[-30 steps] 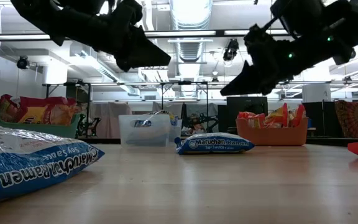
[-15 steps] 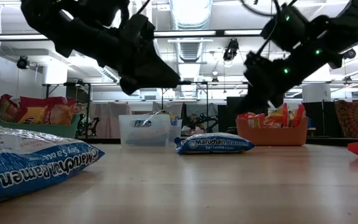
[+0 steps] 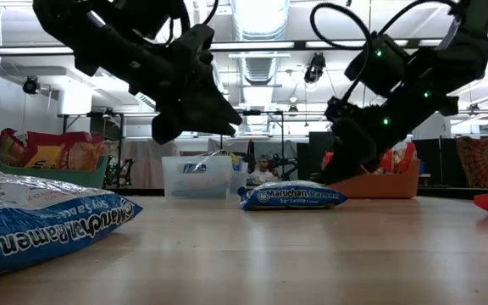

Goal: Sort Maruchan noodles
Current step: Put the blue noodle pack into the transparent bin

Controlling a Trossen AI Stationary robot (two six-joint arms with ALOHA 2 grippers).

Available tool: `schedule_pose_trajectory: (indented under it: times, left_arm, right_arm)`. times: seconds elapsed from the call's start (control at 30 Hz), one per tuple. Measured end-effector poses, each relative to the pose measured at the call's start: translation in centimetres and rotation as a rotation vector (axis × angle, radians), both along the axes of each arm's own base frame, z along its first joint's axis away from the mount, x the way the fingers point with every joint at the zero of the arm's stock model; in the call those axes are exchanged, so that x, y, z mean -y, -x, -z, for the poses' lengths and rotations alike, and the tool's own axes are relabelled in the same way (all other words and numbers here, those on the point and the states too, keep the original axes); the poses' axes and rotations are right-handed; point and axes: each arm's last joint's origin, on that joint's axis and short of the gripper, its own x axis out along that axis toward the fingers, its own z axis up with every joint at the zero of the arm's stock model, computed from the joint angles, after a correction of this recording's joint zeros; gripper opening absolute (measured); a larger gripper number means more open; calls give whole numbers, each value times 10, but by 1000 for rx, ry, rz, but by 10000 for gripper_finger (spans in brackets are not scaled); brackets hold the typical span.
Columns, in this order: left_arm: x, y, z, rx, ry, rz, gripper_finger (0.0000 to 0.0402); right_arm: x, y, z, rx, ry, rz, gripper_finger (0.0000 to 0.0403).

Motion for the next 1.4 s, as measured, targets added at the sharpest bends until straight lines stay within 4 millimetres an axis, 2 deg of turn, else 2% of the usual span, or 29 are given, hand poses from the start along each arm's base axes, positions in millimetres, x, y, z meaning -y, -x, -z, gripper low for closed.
schedule_pose_trajectory:
  times: [0.27, 0.47, 0.67, 0.9, 1.03, 1.27, 1.4]
  left_arm:
    - [-1, -4, 6, 34, 72, -107, 94]
    - [0, -18, 38, 34, 160, -156, 101]
    - [-5, -20, 55, 4, 243, -226, 144]
    - [-15, -19, 56, -8, 227, -294, 214]
    - [-17, -17, 60, -19, 188, -359, 240]
    - [-19, -18, 75, -53, 216, -410, 253]
    - [-19, -21, 79, -7, 245, -419, 253]
  right_arm:
    - [-1, -4, 23, -72, -31, -28, 9]
    - [0, -6, 39, -112, -24, -28, 9]
    - [0, -5, 52, -156, -25, -33, 9]
    - [0, -7, 52, -128, -11, -41, 9]
    - [0, -7, 51, -124, -6, -46, 9]
    - [0, -7, 51, -127, -1, -51, 9]
    - [0, -7, 51, -128, -1, -51, 9]
